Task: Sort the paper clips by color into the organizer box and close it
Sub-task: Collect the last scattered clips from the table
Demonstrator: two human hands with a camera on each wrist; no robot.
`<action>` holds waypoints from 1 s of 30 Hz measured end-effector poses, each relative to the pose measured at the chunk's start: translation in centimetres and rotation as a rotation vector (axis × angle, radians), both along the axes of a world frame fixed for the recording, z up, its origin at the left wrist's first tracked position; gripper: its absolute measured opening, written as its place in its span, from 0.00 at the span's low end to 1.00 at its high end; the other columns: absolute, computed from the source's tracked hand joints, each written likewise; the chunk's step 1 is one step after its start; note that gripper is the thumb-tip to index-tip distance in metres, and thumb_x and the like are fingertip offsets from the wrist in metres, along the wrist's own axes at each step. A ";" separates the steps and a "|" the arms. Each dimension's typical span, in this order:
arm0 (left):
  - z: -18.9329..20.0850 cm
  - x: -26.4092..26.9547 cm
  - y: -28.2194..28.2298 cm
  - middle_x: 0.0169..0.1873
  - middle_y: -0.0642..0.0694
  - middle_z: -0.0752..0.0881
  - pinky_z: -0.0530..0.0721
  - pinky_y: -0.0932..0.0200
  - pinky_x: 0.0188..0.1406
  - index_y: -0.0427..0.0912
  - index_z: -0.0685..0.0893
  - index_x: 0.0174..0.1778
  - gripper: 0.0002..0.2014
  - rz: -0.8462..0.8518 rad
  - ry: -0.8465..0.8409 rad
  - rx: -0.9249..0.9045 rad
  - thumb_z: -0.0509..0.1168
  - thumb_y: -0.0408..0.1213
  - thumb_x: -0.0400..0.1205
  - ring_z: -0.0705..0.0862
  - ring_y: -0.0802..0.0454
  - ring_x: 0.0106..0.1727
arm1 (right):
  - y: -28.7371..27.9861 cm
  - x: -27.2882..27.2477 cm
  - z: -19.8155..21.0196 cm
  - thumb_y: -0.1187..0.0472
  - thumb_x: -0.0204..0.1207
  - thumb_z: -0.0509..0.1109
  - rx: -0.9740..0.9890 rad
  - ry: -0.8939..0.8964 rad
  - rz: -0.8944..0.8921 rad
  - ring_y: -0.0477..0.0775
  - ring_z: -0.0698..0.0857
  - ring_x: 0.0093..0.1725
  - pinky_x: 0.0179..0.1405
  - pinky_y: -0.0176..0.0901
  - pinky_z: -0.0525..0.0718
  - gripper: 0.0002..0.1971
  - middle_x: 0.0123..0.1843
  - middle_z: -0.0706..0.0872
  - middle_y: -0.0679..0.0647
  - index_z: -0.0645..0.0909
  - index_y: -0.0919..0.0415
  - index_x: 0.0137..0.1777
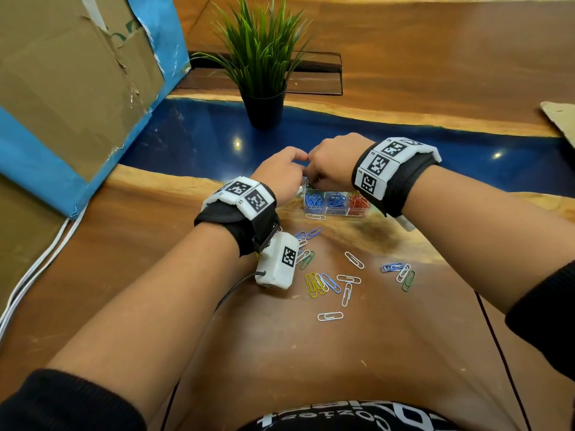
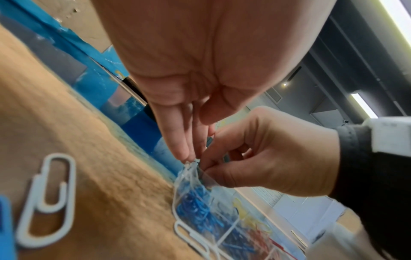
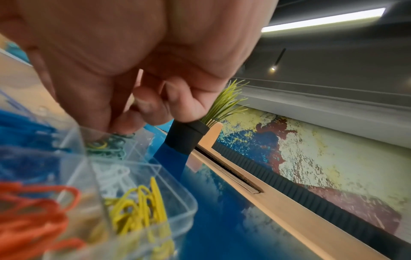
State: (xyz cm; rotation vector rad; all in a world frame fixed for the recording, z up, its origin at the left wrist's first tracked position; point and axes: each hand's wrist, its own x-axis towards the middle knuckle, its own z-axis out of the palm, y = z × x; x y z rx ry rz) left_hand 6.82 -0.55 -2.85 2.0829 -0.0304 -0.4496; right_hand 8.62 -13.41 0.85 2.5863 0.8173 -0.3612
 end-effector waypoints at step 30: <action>0.8 -1.0 -0.2 0.58 0.46 0.86 0.79 0.48 0.67 0.48 0.76 0.67 0.24 -0.059 -0.074 0.060 0.50 0.26 0.78 0.82 0.47 0.62 | -2.3 -1.2 1.3 0.57 0.76 0.66 0.502 0.024 -0.176 0.51 0.84 0.48 0.52 0.45 0.83 0.11 0.48 0.90 0.49 0.87 0.51 0.54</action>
